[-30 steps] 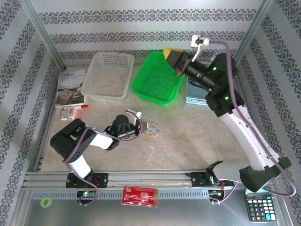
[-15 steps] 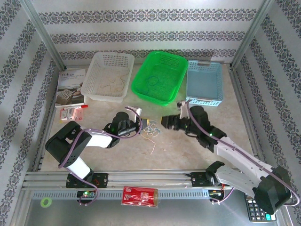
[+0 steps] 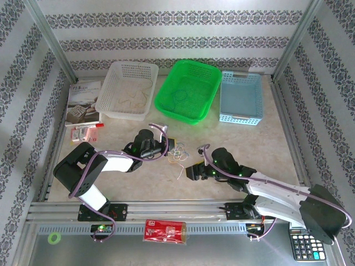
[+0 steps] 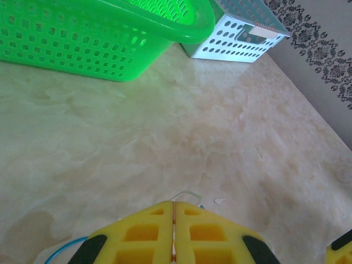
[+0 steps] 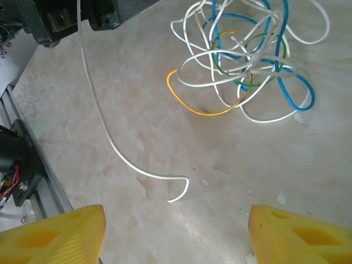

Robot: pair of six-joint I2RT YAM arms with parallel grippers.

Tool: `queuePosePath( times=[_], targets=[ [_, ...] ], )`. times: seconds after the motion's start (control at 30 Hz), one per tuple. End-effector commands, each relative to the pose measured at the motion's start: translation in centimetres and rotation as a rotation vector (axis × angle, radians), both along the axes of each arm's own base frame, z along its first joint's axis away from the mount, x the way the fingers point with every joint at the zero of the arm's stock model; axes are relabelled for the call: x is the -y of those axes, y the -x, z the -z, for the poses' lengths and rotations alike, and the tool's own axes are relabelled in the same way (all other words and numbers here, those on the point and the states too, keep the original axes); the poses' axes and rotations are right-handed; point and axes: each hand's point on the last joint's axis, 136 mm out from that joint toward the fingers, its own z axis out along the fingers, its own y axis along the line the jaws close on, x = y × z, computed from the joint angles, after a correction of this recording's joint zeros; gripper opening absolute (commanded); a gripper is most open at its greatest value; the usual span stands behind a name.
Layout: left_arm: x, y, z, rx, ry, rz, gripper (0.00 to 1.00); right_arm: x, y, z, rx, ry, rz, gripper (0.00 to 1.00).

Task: Untangle the cables

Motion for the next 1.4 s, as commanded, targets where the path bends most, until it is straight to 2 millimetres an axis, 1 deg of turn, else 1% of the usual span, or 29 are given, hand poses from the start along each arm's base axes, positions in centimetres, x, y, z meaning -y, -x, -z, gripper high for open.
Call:
queuePosePath(
  times=[0.0,0.27,0.37,0.43,0.47,0.5,0.53,0.57,0.6,0.67,0.7,0.77,0.87,0.93,1.1,1.17,1.23,1.3,1.37],
  targets=[
    [0.7,-0.2,-1.2,0.031,-0.001,0.012,0.00,-1.0,-0.7,-0.6,0.067,-0.028,-0.009,0.70],
    [0.7,-0.3,-1.5,0.034,0.005,0.011,0.00,-3.3,-1.3,0.4,0.066,-0.017,-0.042,0.69],
    [0.7,-0.2,-1.6,0.036,0.007,0.011,0.00,-4.0,-1.8,1.1,0.066,-0.008,-0.043,0.68],
    [0.7,-0.2,-1.6,0.036,0.009,0.010,0.00,-4.3,-2.1,1.5,0.064,-0.008,-0.040,0.67],
    [0.6,-0.2,-1.7,0.036,0.012,0.008,0.00,-4.5,-2.2,1.7,0.062,-0.010,-0.038,0.64],
    [0.6,-0.2,-1.7,0.037,0.012,0.007,0.00,-4.7,-2.3,1.9,0.061,-0.014,-0.037,0.60],
    [0.6,-0.2,-1.7,0.036,0.013,0.008,0.00,-4.8,-2.4,2.1,0.056,-0.017,-0.038,0.53],
    [0.6,-0.1,-1.7,0.036,0.013,0.008,0.00,-5.7,-2.9,1.1,0.071,-0.044,-0.043,0.39],
    [0.5,-0.1,-1.6,0.035,0.012,0.006,0.00,-6.0,-3.0,0.8,0.069,-0.053,-0.051,0.24],
    [0.4,-0.1,-1.6,0.036,0.012,0.004,0.00,-6.3,-3.0,0.0,0.072,-0.068,-0.061,0.04],
    [0.4,0.0,-1.6,0.035,0.012,0.004,0.00,-6.4,-3.0,-0.6,0.076,-0.072,-0.062,0.00],
    [0.4,0.0,-1.6,0.037,0.011,0.005,0.00,-6.3,-3.0,-2.2,0.098,-0.083,-0.064,0.00],
    [0.2,0.1,-1.5,0.039,0.009,0.003,0.00,-5.7,-3.6,-5.9,0.166,-0.094,-0.043,0.00],
    [0.2,0.2,-1.5,0.044,0.011,0.007,0.02,-4.8,-4.2,-8.8,0.219,-0.104,-0.012,0.00],
    [0.2,0.5,-1.3,0.046,0.016,0.017,0.11,-2.1,-6.7,-17.3,0.331,-0.213,0.067,0.00],
    [0.2,0.6,-1.2,0.043,0.020,0.020,0.13,-1.5,-7.5,-20.3,0.361,-0.261,0.079,0.00],
    [0.3,0.7,-1.2,0.044,0.026,0.023,0.14,-1.5,-8.0,-23.1,0.388,-0.299,0.072,0.00],
    [0.3,0.8,-1.0,0.040,0.029,0.024,0.14,-1.9,-8.1,-25.8,0.415,-0.332,0.051,0.00],
    [0.3,0.9,-0.9,0.036,0.030,0.026,0.14,-2.5,-8.1,-27.9,0.433,-0.364,0.023,0.00]
  ],
)
